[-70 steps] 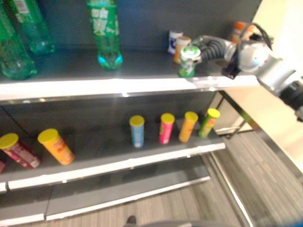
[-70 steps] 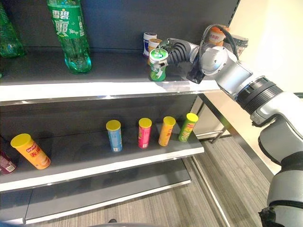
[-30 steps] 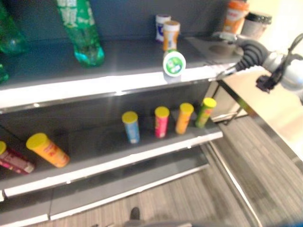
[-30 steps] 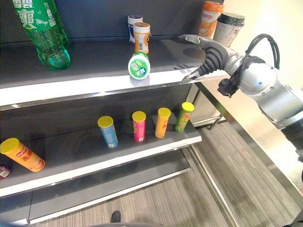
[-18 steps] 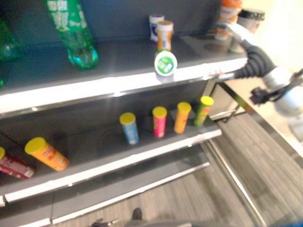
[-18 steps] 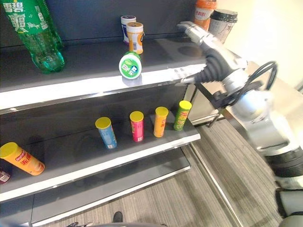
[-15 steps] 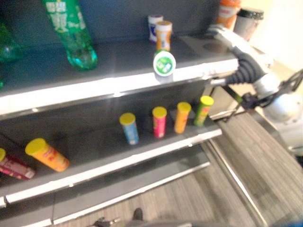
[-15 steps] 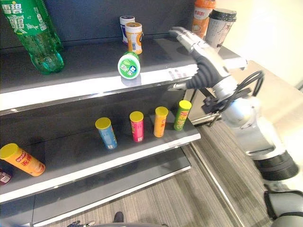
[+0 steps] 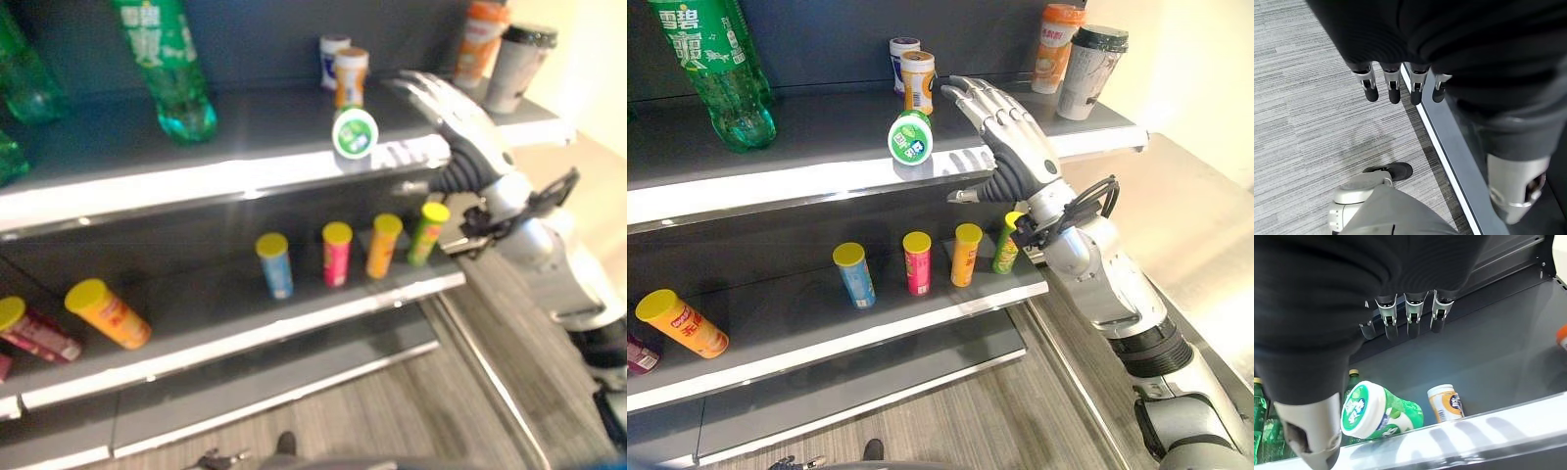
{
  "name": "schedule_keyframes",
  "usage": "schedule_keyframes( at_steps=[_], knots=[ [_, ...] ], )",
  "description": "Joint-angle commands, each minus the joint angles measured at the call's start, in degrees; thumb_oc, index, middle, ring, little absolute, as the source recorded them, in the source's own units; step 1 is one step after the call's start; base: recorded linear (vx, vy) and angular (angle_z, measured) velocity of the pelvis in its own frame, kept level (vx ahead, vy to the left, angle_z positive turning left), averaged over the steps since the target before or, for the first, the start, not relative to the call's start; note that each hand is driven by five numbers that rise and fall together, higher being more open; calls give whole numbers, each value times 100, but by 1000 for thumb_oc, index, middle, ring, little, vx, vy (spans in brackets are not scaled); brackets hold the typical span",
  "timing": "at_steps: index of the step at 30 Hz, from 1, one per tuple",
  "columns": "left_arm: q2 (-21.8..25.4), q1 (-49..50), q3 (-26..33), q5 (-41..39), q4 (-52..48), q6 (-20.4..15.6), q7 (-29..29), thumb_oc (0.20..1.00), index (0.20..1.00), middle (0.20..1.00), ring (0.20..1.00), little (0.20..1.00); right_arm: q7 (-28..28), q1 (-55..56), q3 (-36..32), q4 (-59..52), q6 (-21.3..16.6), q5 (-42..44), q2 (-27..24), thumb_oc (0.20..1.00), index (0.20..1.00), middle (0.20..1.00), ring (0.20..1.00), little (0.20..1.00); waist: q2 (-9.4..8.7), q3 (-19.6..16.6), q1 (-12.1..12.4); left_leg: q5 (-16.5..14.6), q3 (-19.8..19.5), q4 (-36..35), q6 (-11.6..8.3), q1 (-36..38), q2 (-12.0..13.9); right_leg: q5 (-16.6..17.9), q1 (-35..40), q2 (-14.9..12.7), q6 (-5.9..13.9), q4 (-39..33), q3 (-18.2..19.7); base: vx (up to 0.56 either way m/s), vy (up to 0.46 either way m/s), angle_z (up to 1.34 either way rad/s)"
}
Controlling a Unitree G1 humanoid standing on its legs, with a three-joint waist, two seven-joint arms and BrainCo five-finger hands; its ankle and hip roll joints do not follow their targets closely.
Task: Put the goods on the table back onto the shelves and tidy them up.
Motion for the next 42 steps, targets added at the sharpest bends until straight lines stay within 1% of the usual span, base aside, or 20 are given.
schedule_keyframes(
  at_steps=[1,6,13,21,36,42],
  knots=[
    [124,-383,-211,278,479,3,142,1000,1000,1000,1000,1000,-322,-371,-123,110,99,-267,105,1000,1000,1000,1000,1000,37,-170,185,-537,-98,39,32,20,-51,-120,-43,-72,118,42,-113,0,0,0],
    [98,-367,-221,306,458,-3,180,1000,1000,1000,1000,1000,-358,-364,-14,202,142,-405,336,1000,1000,1000,1000,1000,57,-178,202,-549,-102,39,44,42,-62,-124,-20,-82,111,42,-112,0,0,1],
    [86,-341,-242,310,436,-17,220,1000,1000,1000,1000,1000,-535,-600,142,520,220,-585,505,1000,1000,1000,1000,1000,68,-161,260,-553,-112,39,55,53,-77,-127,-8,-87,106,42,-116,0,0,0],
    [98,-348,-293,299,421,-7,274,1000,1000,1000,1000,1000,-573,-821,338,703,258,-629,716,1000,1000,1000,1000,1000,60,-160,315,-555,-152,39,65,52,-90,-130,8,-88,107,42,-147,1,1,1],
    [104,-364,-416,272,417,-13,334,1000,1000,1000,1000,1000,-678,-1374,591,1171,348,-633,945,1000,1000,1000,1000,1000,20,-165,453,-549,-207,39,76,45,-118,-149,42,-106,107,42,-195,3,3,3],
    [99,-349,-420,260,414,-21,348,1000,1000,1000,1000,1000,-675,-1472,677,1335,368,-643,937,1000,1000,1000,1000,1000,22,-177,483,-556,-231,39,83,45,-137,-150,49,-108,111,42,-196,0,0,0]
  ],
)
